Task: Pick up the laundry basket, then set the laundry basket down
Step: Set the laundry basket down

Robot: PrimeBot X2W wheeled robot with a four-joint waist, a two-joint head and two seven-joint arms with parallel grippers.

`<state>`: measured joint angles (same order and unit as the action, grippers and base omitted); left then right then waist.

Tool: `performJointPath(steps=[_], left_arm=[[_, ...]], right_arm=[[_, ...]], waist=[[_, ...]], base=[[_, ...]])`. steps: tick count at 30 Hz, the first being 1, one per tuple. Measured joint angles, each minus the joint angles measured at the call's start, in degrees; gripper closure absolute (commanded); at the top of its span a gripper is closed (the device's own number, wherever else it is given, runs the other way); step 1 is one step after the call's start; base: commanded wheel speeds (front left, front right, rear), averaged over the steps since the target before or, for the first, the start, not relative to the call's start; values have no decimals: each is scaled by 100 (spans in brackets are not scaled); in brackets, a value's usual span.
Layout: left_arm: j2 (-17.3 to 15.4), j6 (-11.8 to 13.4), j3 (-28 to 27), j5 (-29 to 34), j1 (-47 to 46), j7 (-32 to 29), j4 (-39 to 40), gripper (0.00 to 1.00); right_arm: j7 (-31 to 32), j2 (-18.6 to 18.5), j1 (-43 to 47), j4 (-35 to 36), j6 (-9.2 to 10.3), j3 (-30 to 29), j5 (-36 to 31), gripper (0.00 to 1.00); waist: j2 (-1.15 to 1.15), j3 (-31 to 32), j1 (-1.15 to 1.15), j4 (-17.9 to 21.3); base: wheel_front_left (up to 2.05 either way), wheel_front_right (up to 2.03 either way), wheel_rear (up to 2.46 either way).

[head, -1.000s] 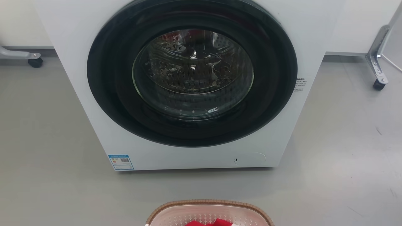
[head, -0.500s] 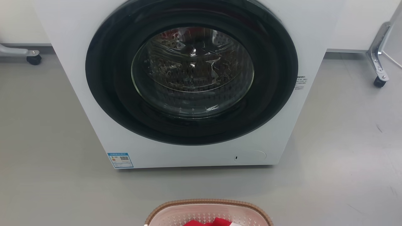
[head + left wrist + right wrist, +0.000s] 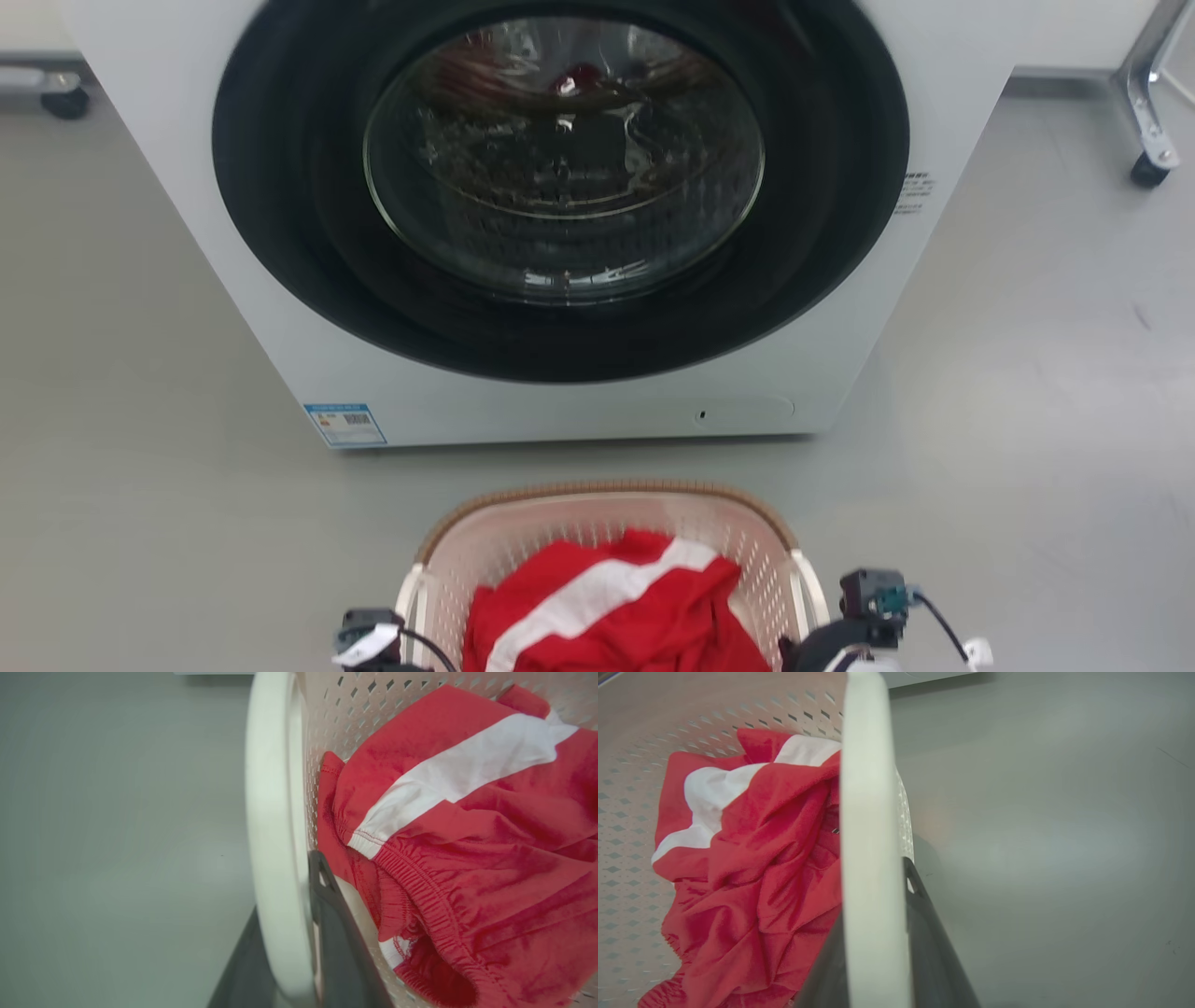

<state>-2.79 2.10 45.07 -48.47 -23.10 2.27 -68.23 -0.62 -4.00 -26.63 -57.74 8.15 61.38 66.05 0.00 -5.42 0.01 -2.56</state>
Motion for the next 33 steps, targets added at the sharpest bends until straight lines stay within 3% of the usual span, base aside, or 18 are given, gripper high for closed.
performJointPath(steps=[33], left_arm=[[-15, 154, -80, 164, -2062, 396, 179, 100]], right_arm=[[-409, -40, -2295, -526, -2, -30, -350, 100]], waist=[[1, -2699, 1, -148]], base=[[0, 0, 0]])
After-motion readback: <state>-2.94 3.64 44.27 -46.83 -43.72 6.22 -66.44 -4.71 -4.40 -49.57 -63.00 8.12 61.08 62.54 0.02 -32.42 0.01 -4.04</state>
